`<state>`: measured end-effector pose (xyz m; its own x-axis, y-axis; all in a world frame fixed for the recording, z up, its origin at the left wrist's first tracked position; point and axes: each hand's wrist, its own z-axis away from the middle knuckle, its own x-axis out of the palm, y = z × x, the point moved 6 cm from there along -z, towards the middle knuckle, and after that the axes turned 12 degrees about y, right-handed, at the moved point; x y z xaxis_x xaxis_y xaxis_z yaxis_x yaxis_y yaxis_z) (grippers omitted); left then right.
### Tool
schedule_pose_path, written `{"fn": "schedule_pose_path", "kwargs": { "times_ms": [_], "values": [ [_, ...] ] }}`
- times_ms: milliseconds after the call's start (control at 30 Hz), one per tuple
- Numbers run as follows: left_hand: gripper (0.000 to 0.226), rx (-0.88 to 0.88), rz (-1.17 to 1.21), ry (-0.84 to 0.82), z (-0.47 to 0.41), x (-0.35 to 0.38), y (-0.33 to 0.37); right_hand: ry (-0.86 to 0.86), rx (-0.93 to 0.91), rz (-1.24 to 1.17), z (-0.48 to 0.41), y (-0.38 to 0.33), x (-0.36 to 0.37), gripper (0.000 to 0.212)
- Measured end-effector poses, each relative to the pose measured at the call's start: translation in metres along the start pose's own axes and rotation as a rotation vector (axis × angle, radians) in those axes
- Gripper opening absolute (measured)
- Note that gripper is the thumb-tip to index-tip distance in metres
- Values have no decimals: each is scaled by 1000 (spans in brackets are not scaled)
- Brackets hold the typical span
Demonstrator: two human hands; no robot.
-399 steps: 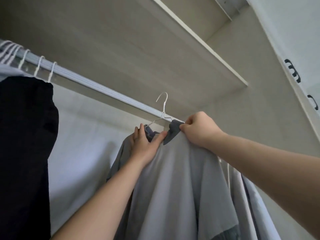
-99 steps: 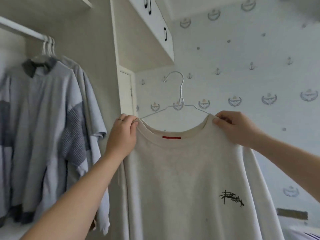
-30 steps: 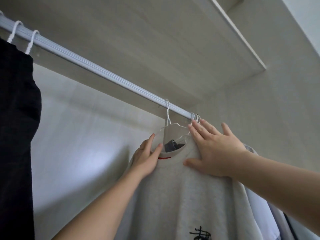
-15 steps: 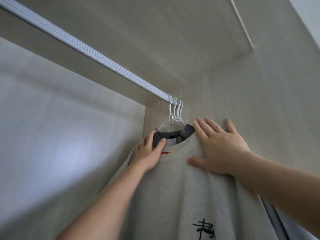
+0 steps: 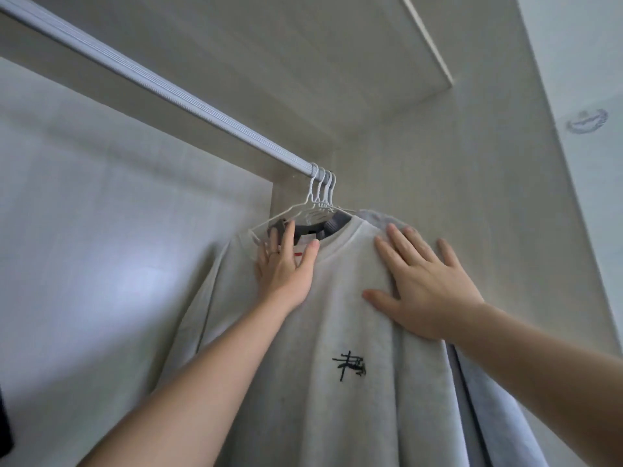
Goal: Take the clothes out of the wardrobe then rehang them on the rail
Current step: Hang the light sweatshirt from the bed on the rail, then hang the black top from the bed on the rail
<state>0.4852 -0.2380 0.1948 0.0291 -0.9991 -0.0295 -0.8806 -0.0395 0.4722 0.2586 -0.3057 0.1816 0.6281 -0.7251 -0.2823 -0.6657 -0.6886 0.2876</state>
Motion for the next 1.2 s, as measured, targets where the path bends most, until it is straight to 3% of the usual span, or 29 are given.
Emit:
{"fn": "schedule_pose_path", "kwargs": {
  "times_ms": [200,433,767,1200],
  "values": [
    [76,306,80,-38,118,-6,80,-35,31,-29,103,33,-35,88],
    [68,448,47,-179,270,-2,139,-124,71,-59,242,87,-85,81],
    [69,514,40,-579,527,33,211,-452,301,-59,492,155,-143,81],
    [73,581,212,-1194,834,96,311,-870,823,228,800,260,-240,86]
  ]
}}
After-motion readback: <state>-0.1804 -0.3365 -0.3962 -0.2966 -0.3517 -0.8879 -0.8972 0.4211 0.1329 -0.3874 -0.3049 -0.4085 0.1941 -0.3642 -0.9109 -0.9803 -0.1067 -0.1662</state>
